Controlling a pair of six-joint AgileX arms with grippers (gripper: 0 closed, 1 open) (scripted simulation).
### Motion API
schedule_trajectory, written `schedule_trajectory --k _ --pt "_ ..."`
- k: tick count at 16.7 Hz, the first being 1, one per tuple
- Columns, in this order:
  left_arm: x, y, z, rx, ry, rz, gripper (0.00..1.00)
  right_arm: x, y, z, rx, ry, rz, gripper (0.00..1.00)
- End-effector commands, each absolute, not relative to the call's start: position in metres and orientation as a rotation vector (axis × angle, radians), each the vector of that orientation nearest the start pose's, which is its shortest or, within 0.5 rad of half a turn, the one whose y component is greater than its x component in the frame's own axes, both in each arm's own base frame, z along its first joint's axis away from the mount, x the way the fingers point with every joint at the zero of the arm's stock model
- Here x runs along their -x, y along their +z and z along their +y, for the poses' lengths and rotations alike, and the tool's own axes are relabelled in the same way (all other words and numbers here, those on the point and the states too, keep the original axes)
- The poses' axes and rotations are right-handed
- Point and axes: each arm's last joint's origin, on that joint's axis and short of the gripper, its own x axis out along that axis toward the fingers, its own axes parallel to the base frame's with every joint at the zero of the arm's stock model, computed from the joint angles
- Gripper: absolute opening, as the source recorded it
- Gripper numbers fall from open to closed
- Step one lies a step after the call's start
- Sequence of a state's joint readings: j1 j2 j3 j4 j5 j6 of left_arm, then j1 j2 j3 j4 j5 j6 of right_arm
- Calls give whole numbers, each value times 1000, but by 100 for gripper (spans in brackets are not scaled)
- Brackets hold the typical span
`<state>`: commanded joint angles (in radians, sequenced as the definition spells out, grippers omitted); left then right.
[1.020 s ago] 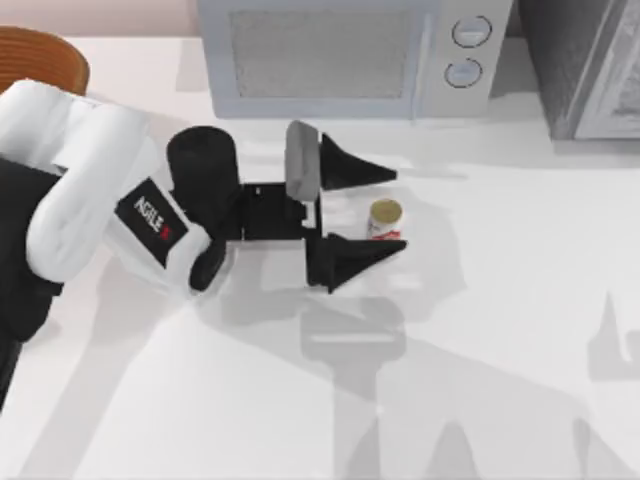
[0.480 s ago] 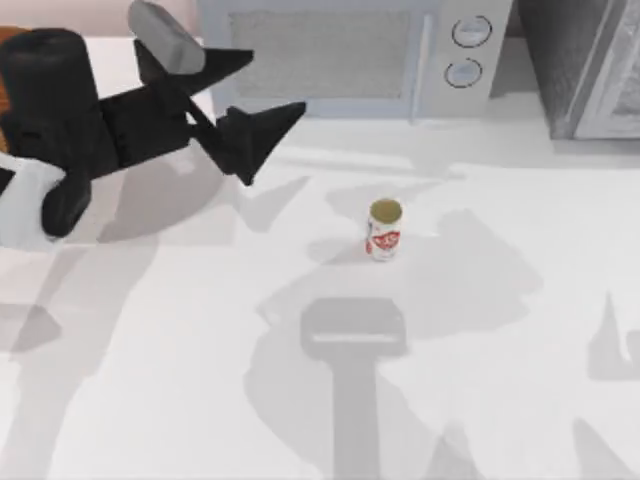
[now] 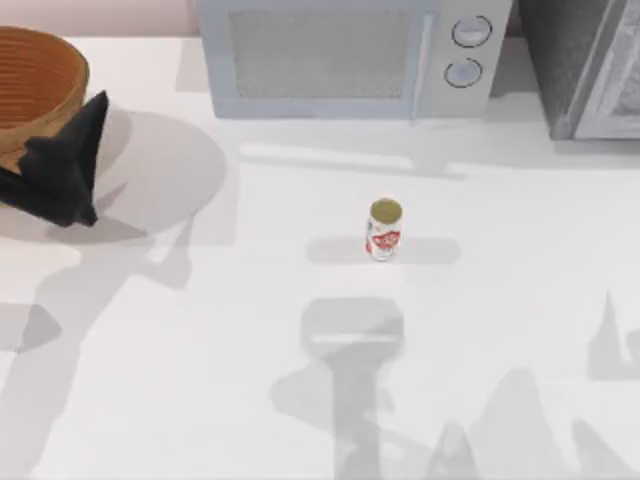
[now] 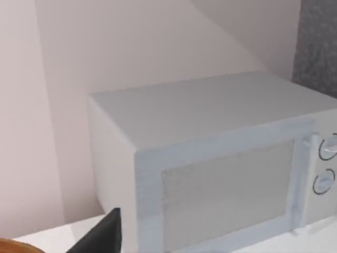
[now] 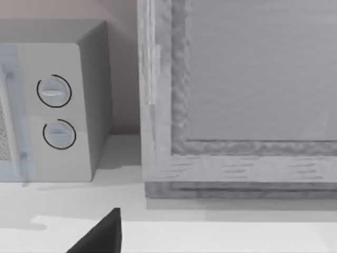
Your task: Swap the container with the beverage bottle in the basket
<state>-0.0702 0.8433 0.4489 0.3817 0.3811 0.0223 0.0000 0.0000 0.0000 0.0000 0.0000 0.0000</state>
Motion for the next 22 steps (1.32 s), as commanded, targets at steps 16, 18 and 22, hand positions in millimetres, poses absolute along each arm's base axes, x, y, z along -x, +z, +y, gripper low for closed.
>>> schedule_trajectory --k 16,18,22 --pt "-106 160 -1 0 0 0 100 -106 160 -1 0 0 0 100" --pt "-106 161 -2 0 -4 -1 100 -106 160 -1 0 0 0 100" --pt "-112 158 3 -8 15 26 100 -106 160 -1 0 0 0 100"
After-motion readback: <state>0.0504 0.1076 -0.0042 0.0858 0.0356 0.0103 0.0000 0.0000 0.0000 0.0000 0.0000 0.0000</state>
